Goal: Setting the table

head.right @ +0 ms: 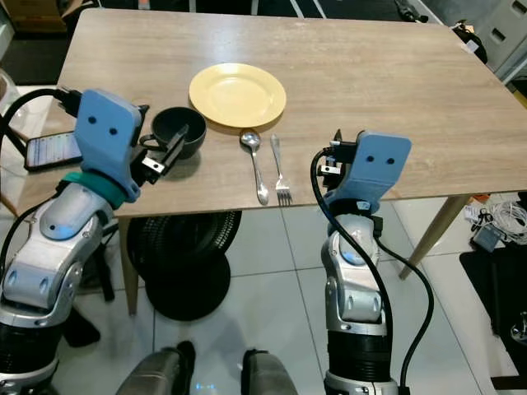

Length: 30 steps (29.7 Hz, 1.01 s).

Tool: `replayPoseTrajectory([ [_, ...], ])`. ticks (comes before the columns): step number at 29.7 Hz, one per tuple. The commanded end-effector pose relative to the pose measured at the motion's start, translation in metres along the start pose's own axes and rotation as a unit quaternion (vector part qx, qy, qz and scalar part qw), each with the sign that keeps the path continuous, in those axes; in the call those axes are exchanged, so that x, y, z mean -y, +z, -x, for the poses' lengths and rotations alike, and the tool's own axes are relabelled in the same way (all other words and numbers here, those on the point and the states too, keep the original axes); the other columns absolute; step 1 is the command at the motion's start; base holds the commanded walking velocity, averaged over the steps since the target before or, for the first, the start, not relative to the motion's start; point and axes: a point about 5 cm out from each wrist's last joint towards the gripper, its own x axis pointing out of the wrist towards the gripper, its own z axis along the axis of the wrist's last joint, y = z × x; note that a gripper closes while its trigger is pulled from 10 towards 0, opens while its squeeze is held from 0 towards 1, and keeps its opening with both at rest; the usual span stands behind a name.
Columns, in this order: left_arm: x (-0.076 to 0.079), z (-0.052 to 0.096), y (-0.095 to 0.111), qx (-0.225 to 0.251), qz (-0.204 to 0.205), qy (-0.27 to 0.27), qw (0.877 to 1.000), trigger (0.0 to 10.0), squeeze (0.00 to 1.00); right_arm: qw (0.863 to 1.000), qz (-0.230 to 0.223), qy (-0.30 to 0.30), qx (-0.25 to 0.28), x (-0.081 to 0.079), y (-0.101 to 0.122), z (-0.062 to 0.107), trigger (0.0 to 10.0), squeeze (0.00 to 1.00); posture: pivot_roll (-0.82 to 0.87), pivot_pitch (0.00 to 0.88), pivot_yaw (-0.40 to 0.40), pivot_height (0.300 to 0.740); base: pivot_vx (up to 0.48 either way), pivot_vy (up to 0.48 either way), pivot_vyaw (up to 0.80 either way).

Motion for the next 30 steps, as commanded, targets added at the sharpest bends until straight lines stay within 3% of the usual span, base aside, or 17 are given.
replayPoseTrajectory([
  [1,-0.001,-0.001,0.0,0.003,0.002,0.003,1.0,10.0,0.0,1.0,0.003,-0.009,-0.005,0.005,-0.003,-0.001,10.0,0.0,0.03,0.028,-0.002,0.74,0.0,0.0,0.0],
  [9,-0.01,-0.004,-0.004,0.002,-0.026,0.017,1.0,10.0,0.0,1.0,0.001,-0.009,-0.002,0.001,-0.002,-0.001,10.0,0.0,0.01,0.033,-0.002,0.74,0.0,0.0,0.0],
  [17,-0.005,-0.004,-0.015,-0.019,0.013,0.045,0.999,10.0,0.0,1.0,0.003,-0.009,-0.015,0.003,-0.008,0.001,10.0,0.0,0.01,0.021,-0.002,0.74,0.0,0.0,0.0],
  [30,-0.011,-0.009,-0.02,-0.023,0.017,0.077,0.997,10.0,0.0,1.0,0.004,-0.009,-0.018,0.003,-0.01,-0.001,10.0,0.0,0.0,0.0,-0.001,0.74,0.0,0.0,0.0],
])
